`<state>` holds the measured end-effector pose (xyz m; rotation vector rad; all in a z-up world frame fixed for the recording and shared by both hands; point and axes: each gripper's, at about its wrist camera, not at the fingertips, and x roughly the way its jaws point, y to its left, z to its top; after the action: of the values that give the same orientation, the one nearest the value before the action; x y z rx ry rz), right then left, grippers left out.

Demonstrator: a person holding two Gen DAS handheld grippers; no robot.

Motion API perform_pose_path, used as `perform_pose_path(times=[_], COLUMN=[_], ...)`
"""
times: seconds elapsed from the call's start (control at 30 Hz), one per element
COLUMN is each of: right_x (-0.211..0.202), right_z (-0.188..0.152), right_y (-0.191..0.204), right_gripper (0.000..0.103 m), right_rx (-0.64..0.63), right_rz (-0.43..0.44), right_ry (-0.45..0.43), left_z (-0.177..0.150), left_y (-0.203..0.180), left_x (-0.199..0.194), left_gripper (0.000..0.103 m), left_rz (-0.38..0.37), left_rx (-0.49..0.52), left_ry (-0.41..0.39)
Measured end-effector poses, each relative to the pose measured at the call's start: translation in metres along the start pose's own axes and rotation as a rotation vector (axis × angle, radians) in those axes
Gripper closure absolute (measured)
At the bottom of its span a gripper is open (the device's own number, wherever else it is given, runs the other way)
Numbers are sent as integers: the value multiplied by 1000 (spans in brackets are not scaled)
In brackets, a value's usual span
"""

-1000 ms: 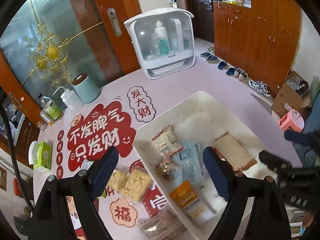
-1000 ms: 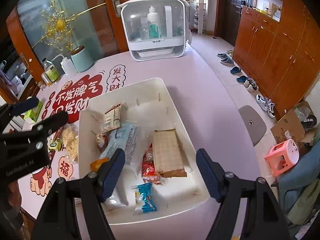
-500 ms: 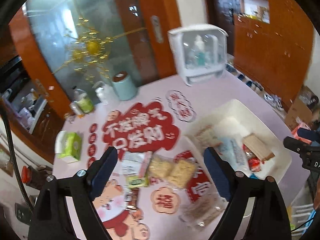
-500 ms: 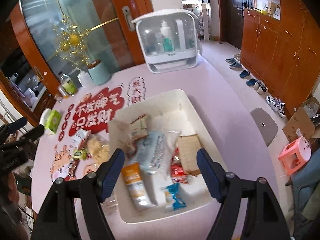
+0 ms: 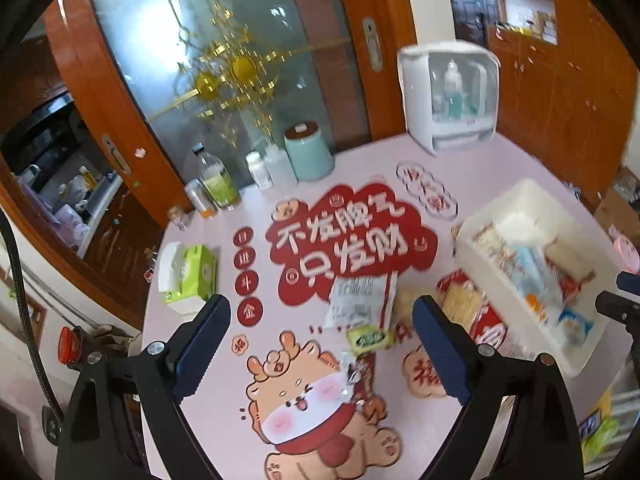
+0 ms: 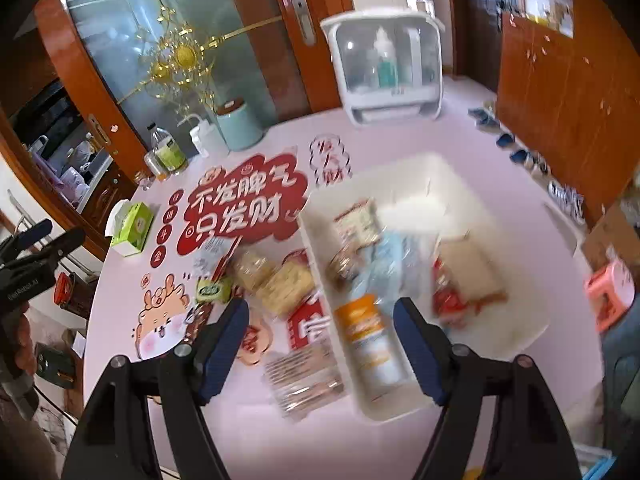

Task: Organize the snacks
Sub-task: 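Move both open tools back over the remaining snacks, then grasp the brown chocolate pack with the left tool while the right grasps the clear bread bag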

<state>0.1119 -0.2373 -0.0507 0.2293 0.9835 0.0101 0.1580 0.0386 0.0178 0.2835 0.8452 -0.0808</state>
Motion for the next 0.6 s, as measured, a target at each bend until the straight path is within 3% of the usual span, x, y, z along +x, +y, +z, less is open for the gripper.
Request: perform_pose_path(times=[0.17, 0.3, 0.5, 0.6], right_x=[29, 54, 78, 90], right_z=[-34, -65, -99, -106], right_y=[18, 25, 25, 21], right_gripper=[27, 27, 27, 18], right_rx=[150, 308, 473, 534], right_rz=[-38, -68, -121, -174], right_ry=[76, 137, 194, 191], left_z=[-31, -65, -100, -107], left_y=[10, 3, -9, -12], left_x=[46, 98, 154, 177], left_gripper=[11, 11, 11, 11], left_rz=[-98, -167, -200, -211], left_rx=[91, 160, 196, 177], left_ry=[91, 208, 318, 355])
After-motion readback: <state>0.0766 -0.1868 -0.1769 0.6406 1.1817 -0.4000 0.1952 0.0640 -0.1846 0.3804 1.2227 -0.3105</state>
